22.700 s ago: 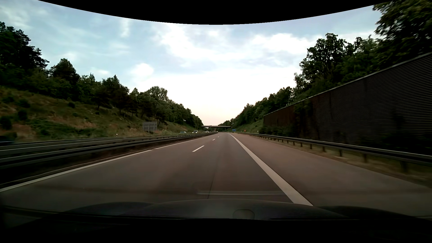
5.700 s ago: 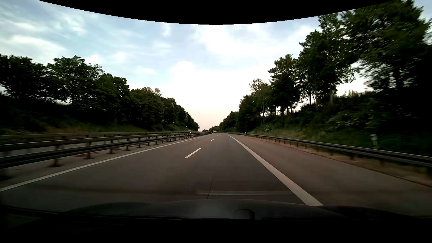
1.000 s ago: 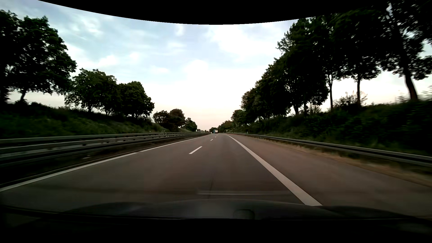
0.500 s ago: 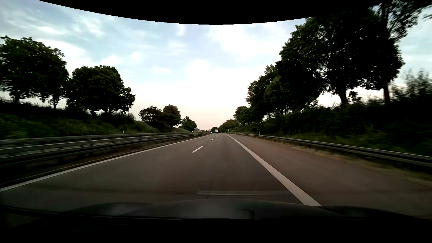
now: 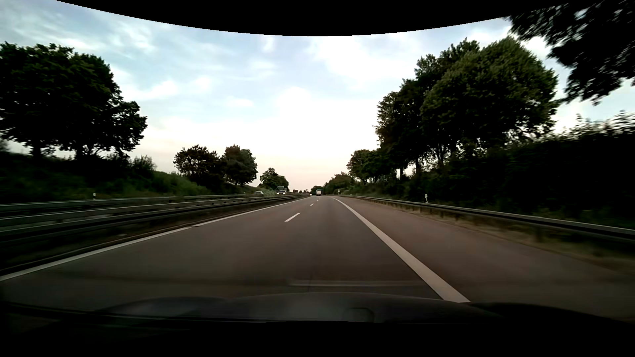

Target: Follow the waypoints while adhering to traffic rules and regulations

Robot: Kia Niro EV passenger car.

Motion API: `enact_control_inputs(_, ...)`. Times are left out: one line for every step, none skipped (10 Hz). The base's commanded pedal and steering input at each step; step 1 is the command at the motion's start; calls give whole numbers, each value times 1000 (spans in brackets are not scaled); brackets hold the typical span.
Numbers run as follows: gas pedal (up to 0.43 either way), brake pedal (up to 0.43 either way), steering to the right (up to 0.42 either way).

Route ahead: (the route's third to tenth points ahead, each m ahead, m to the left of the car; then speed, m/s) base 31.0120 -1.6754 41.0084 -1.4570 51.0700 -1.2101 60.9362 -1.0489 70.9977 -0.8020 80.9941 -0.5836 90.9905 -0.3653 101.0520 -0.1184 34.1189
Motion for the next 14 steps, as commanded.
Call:
enact_control_inputs(268,6,-3)
enact_control_inputs(260,6,-3)
enact_control_inputs(248,6,-3)
enact_control_inputs(228,6,-3)
enact_control_inputs(228,6,-3)
enact_control_inputs(220,6,-3)
enact_control_inputs(220,6,-3)
enact_control_inputs(209,6,-3)
enact_control_inputs(209,6,-4)
enact_control_inputs(209,6,-4)
enact_control_inputs(220,6,-4)
enact_control_inputs(228,6,-4)
enact_control_inputs(248,6,-4)
enact_control_inputs(248,6,-4)
